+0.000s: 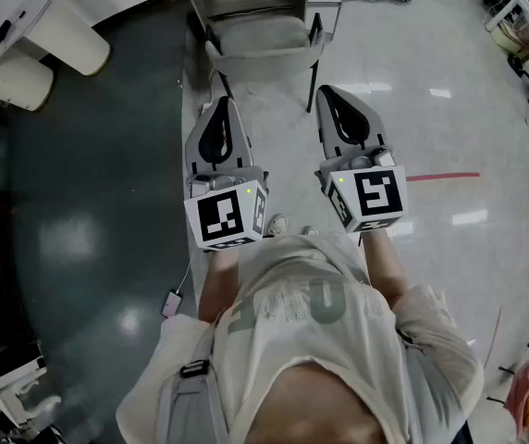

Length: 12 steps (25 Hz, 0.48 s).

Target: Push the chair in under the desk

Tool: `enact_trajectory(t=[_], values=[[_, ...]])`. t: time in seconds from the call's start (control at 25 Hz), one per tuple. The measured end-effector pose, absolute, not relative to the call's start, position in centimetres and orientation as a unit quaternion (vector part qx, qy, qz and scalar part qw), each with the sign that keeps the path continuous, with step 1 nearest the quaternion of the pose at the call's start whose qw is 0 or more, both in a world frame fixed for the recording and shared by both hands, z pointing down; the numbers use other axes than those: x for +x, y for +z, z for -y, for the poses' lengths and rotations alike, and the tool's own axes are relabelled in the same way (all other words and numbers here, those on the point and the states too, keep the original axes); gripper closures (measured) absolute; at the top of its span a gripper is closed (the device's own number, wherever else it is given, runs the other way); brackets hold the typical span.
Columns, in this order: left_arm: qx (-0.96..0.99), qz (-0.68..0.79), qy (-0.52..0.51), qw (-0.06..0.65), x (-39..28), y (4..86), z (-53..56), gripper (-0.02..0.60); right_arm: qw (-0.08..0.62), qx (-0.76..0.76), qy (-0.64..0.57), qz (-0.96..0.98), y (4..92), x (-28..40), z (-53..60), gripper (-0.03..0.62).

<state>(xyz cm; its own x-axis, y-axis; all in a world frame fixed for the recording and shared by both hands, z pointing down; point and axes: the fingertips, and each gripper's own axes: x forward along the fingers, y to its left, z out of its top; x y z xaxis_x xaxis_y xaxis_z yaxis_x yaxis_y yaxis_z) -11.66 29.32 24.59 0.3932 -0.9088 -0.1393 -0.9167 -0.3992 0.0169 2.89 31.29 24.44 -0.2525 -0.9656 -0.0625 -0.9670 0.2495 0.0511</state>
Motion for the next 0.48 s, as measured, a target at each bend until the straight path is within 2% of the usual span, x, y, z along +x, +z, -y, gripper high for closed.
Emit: enact_trajectory(t=[0.48], values=[[-0.831, -0.552, 0.063, 0.018, -13.0, 25.4, -27.6, 0.568, -0.011, -0.612, 0.030, -0.790, 25.8, 2.5, -29.8, 0.580]])
